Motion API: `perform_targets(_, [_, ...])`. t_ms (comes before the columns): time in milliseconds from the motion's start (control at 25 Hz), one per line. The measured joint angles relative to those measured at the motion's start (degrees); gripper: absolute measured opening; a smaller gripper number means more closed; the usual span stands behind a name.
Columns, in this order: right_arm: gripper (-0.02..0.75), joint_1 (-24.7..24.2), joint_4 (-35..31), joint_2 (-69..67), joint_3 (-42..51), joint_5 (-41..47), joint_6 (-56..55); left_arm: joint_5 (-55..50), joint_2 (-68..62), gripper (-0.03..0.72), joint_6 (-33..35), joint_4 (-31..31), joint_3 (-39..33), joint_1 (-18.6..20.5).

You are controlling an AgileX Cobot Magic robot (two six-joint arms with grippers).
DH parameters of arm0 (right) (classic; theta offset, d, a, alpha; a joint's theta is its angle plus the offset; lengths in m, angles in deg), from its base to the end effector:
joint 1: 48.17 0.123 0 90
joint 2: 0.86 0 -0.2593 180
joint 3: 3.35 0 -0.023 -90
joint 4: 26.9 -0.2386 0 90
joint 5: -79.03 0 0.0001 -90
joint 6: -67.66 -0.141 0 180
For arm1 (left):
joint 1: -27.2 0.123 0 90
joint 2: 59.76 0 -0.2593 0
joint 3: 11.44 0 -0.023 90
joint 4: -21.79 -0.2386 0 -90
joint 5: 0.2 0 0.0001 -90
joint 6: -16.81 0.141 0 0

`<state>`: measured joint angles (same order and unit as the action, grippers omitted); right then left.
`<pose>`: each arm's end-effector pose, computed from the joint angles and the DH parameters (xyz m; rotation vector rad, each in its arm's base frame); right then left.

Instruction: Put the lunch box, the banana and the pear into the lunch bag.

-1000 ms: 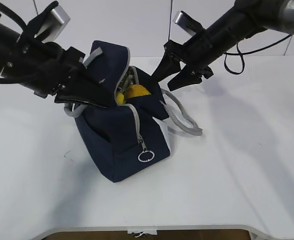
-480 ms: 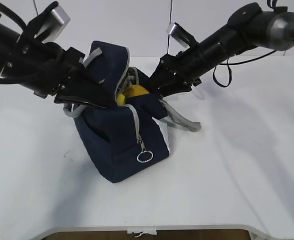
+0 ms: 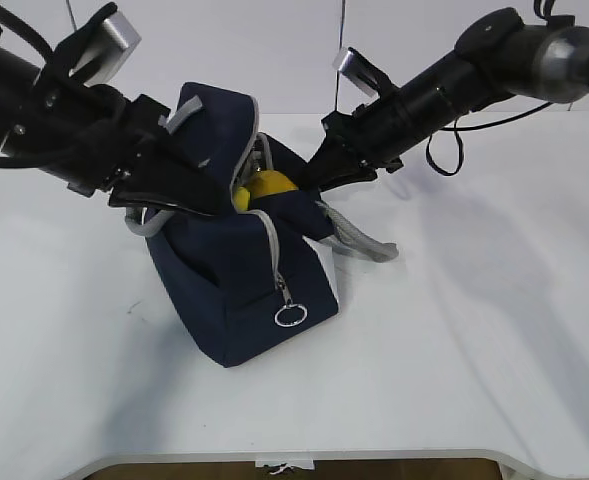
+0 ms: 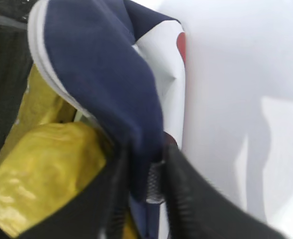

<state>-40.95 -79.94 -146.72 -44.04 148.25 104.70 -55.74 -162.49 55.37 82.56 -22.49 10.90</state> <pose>0.4613 0.1647 0.1387 -0.6000 2.5253 1.1457 0.2928 -0.1914 0.2167 0.5051 2.4963 -1.1917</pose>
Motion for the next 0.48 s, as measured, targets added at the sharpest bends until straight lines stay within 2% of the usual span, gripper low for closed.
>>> perform_targets(120, [0.043, 0.0, 0.0, 0.0, -0.2, 0.0, -0.4, -0.1, 0.0, 0.013, 0.0, 0.0, 0.0, 0.0])
perform_targets(280, [0.034, 0.0, 2.5, -0.2, -3.9, 0.7, -5.1, -1.7, 0.0, 0.013, 0.0, 1.0, 0.0, 0.0])
perform_targets(480, [0.033, 0.1, 11.6, 2.9, -8.8, 2.1, -15.3, -2.7, -0.1, 0.013, 0.0, 3.0, 0.0, 0.0])
